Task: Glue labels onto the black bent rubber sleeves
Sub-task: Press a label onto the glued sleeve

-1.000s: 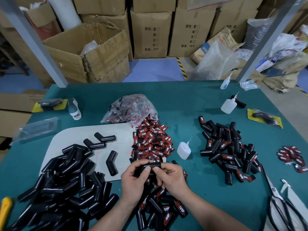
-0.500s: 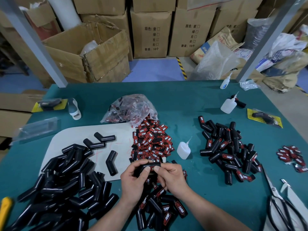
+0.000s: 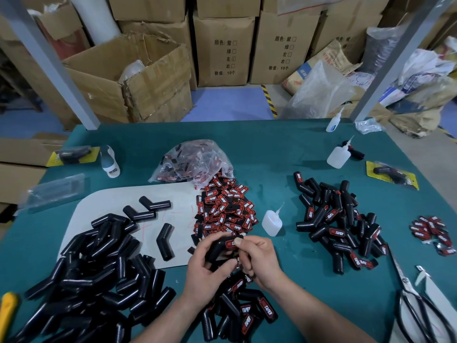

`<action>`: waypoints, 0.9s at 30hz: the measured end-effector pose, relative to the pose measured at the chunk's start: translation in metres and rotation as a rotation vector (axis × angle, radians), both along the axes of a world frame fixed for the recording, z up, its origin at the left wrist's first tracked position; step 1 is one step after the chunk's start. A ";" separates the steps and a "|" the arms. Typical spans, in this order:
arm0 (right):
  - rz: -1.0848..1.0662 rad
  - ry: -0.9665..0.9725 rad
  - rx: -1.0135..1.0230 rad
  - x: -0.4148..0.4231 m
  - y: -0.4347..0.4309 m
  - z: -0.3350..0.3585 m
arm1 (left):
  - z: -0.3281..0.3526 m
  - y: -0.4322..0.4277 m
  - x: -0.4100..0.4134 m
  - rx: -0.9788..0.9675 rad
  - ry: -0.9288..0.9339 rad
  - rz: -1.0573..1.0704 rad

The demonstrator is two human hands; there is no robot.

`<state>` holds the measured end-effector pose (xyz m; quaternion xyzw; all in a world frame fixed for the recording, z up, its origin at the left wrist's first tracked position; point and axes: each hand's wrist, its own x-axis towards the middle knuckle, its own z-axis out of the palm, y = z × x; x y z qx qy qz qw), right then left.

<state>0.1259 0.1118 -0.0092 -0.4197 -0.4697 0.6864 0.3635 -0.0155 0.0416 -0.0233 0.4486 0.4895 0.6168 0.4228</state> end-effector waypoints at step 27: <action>-0.025 -0.221 0.203 -0.002 -0.009 -0.002 | -0.007 0.004 -0.006 0.187 0.452 0.227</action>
